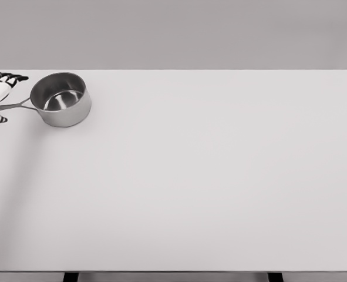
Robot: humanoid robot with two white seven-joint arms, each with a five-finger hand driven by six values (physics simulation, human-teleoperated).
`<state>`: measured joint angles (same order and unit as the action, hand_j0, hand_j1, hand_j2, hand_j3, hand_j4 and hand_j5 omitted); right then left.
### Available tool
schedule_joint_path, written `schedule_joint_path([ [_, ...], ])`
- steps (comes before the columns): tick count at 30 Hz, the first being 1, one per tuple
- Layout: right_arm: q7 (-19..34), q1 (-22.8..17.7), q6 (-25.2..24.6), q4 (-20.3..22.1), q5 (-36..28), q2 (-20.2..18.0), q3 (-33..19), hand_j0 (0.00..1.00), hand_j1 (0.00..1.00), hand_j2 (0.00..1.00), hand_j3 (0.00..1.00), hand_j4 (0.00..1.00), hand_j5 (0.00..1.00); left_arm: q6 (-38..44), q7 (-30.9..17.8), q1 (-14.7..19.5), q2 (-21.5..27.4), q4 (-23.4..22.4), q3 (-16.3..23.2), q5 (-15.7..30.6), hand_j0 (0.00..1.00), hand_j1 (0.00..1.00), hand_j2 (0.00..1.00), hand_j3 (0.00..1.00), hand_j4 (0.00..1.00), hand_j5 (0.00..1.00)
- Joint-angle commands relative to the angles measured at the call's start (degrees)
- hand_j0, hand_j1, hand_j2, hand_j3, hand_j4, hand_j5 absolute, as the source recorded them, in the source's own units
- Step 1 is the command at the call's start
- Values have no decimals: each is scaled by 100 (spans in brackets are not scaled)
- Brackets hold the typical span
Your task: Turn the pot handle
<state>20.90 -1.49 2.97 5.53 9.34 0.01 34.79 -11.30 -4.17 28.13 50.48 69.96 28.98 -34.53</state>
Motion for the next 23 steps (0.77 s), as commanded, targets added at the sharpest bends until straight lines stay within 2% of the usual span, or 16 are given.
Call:
schedule_joint_path([
  [1, 2, 0, 1, -8, -2, -1, 1, 100, 100, 100, 100, 100, 100, -680, 4, 0, 313, 246, -32, 376, 100, 100, 100, 100, 100, 100],
  [4, 2, 0, 1, 0, -2, -1, 1, 100, 100, 100, 100, 100, 100, -2370, -23, 0, 665, 299, -234, 1132, 100, 100, 100, 100, 100, 100],
  [7, 2, 0, 1, -8, -2, -1, 1, 100, 100, 100, 100, 100, 100, -2370, -23, 9, 832, 509, -349, 1247, 100, 100, 100, 100, 100, 100],
  [10, -7, 0, 1, -8, -2, -1, 1, 100, 100, 100, 100, 100, 100, -2370, -32, 26, 814, 1124, -349, 1256, 100, 100, 100, 100, 100, 100],
  [11, 2, 0, 1, 0, -2, -1, 1, 100, 100, 100, 100, 100, 100, -2370, -49, 18, 788, 1396, -349, 1256, 100, 100, 100, 100, 100, 100],
  [13, 2, 0, 1, 0, -2, -1, 1, 100, 100, 100, 100, 100, 100, -2370, -93, -44, 788, 2258, -235, 1229, 100, 100, 100, 100, 100, 100],
  [15, 2, 0, 1, 0, -2, -1, 1, 100, 100, 100, 100, 100, 100, -2370, -514, -229, 709, 2838, -173, 1238, 100, 100, 100, 100, 100, 100],
  [18, 2, 0, 1, 0, -2, -1, 1, 100, 100, 100, 100, 100, 100, -2370, -699, -246, 428, 3032, 222, 1229, 100, 100, 100, 100, 100, 100],
  [23, 2, 0, 1, -8, -2, -1, 1, 100, 100, 100, 100, 100, 100, -2370, -840, -255, 278, 3067, 469, 1212, 100, 100, 100, 100, 100, 100],
])
